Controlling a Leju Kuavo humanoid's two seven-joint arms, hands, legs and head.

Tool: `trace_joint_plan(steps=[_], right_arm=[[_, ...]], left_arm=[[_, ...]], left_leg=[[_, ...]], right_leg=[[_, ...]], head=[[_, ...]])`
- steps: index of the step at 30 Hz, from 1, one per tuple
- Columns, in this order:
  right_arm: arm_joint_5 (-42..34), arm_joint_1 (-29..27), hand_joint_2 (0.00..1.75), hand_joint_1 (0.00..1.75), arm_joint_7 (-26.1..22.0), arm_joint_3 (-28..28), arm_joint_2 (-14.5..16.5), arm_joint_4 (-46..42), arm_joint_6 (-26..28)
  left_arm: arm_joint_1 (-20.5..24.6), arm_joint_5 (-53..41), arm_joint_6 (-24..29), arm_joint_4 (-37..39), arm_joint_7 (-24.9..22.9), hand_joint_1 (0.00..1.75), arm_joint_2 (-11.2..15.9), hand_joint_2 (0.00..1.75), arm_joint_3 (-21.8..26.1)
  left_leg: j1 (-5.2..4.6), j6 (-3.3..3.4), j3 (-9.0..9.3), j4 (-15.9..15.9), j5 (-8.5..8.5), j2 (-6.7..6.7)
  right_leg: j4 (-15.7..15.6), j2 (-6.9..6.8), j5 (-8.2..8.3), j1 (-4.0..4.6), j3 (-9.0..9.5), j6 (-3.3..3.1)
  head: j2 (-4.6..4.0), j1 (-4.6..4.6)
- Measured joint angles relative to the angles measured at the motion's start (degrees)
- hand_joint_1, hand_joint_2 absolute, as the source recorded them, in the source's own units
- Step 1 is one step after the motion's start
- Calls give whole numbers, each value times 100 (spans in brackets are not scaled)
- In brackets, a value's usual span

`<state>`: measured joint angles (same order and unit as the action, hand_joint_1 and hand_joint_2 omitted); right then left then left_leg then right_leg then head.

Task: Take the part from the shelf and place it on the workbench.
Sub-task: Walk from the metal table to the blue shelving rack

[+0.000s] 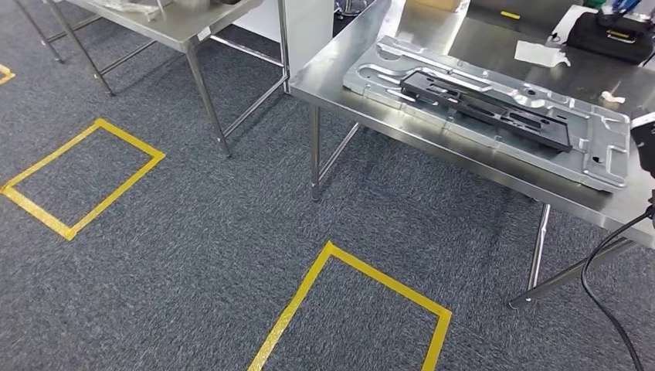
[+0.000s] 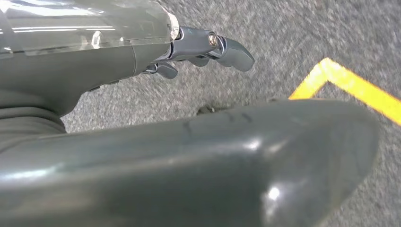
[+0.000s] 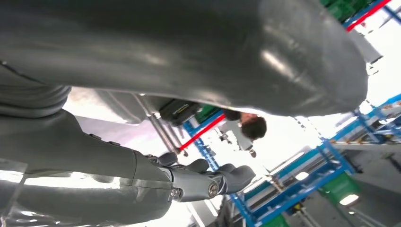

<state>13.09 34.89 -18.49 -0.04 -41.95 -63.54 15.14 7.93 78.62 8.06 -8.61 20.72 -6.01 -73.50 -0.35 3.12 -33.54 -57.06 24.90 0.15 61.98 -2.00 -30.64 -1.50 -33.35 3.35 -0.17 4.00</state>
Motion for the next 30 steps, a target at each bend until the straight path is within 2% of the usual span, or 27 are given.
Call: trace_joint_plan(steps=[1, 2, 3, 4, 5, 7, 8, 9, 10, 12, 13, 15, 17, 18, 19, 20, 21, 23, 25, 26, 28, 30], right_arm=[[2, 7, 0, 0, 0, 4, 17, 27, 2], [4, 7, 0, 0, 1, 9, 37, 56, 2], [5, 4, 0, 0, 1, 16, 61, 83, 1], [7, 2, 0, 0, 2, 22, 86, 105, 1], [8, 4, 0, 0, 2, 26, 105, 123, 2], [9, 24, 0, 0, 2, 28, 121, 144, 2], [14, 36, 0, 0, 0, 28, 124, 150, 1], [23, 51, 0, 0, -2, 28, 128, 156, -2], [40, 66, 0, 0, -4, 29, 136, 162, -8], [80, 96, 0, 0, -8, 33, 158, 178, -25], [97, 110, 0, 0, -9, 34, 170, 186, -35], [114, 129, 0, 0, -10, 34, 188, 200, -56], [127, 140, 0, 0, -16, 34, 198, 223, -83], [140, 141, 0, 0, -23, 34, 207, 238, -94], [166, 142, 0, 0, -33, 35, 222, 255, -105], [196, 142, 0, 0, -42, 36, 240, 270, -117], [226, 145, 0, 0, -44, 37, 255, 281, -130], [259, 157, 0, 0, -20, 38, 251, 291, -179], [240, 157, 0, 0, 22, 28, 197, 283, -236], [221, 148, 0, 0, 38, 19, 166, 272, -265], [196, 119, 0, 0, 54, -1, 126, 248, -306], [191, 84, 0, 0, 58, -12, 108, 235, -320]], left_arm=[[2, 0, 1, 0, 0, 0, -3, 0, 0], [1, 0, 1, 0, 0, 0, -4, 0, 0], [-4, 0, 1, 0, 0, 0, -6, 0, 0], [-7, 0, 1, 0, -1, 0, -7, 0, 0], [-7, 0, 1, 0, -2, 0, -8, 0, 0], [-2, 0, 1, 0, -4, 0, -13, 0, 0], [2, 0, 3, 0, -5, 0, -17, 0, 0], [3, 0, 8, 0, -6, 0, -20, 0, 0], [-1, 0, 16, 0, -8, 0, -25, 0, 0], [-17, 0, 36, 0, -11, 0, -33, 0, 0], [-24, 0, 43, 0, -13, 0, -36, 0, 0], [-22, 0, 52, 0, -13, 0, -38, 0, 0], [-13, -2, 58, 0, -19, 0, -38, 0, 0], [-13, -3, 61, 0, -23, 0, -38, 0, 0], [-18, -4, 62, 0, -27, 0, -38, 0, 0], [-23, -5, 63, 0, -30, 0, -38, 0, 0], [-29, -7, 64, 0, -26, 0, -38, 0, 0], [-29, -15, 66, 0, -15, 0, -38, 0, 0], [-20, -24, 68, 0, -8, 0, -38, 0, 0], [-19, -26, 73, 0, -9, 0, -38, 0, 0], [-32, -30, 91, 0, -14, 0, -39, 0, 0], [-41, -31, 119, 0, -15, 0, -47, 0, 0]], left_leg=[[-5, 15, -8, 4, -10, -46], [-11, 21, -15, 1, -14, -95], [-16, 24, -18, -5, -16, -146], [-21, 25, -19, -14, -17, -197], [-22, 23, -19, -29, -16, -251], [-23, 7, -27, -65, -5, -358], [-25, -11, -50, -89, -3, -408], [-21, -37, -84, -106, -9, -456], [-14, -66, -120, -113, -19, -499], [1, -122, -157, -105, -46, -570], [-2, -145, -164, -106, -42, -588], [-22, -205, -242, -283, 82, -437], [-11, -273, -523, -893, 413, -192], [12, -299, -715, -1292, 587, -126], [34, -321, -876, -1618, 696, -94], [53, -340, -950, -1763, 702, -76], [69, -355, -906, -1675, 602, -58], [85, -358, -532, -930, 244, 63], [63, -300, -209, -291, 37, 179], [47, -261, -160, -177, 23, 191], [33, -180, -173, -163, 9, 92], [42, -105, -167, -122, -23, 13]], right_leg=[[391, 105, -189, -1, -193, 12], [789, 152, -338, 1, -395, 21], [1072, 172, -398, 4, -548, 27], [1149, 179, -342, 5, -608, 26], [991, 188, -176, 5, -555, 16], [228, 307, 249, 4, -220, -26], [-121, 391, 378, 7, -72, -50], [-342, 452, 436, 15, 15, -72], [-415, 481, 420, 25, 34, -91], [-433, 420, 426, 43, 19, -121], [-458, 384, 439, 22, 30, -149], [-521, 289, 468, -11, 68, -208], [-550, 169, 476, -11, 95, -253], [-546, 115, 472, -6, 96, -264], [-542, 61, 469, -3, 97, -264], [-535, 10, 464, -5, 98, -258], [-525, -38, 456, -10, 101, -246], [-495, -136, 423, -20, 116, -200], [-462, -224, 387, 6, 124, -135], [-457, -267, 376, 18, 128, -102], [-478, -339, 375, 19, 147, -40], [-363, -197, 257, -12, 108, 14]], head=[[0, 0], [-1, 0], [-1, 0], [-1, 0], [-1, 0], [-1, 0], [0, 0], [0, 0], [0, -1], [-1, -1], [0, 0], [0, 2], [-1, 3], [-1, 4], [-1, 4], [-1, 4], [-1, 4], [-1, 4], [-1, 3], [-1, 2], [0, 0], [0, -2]])
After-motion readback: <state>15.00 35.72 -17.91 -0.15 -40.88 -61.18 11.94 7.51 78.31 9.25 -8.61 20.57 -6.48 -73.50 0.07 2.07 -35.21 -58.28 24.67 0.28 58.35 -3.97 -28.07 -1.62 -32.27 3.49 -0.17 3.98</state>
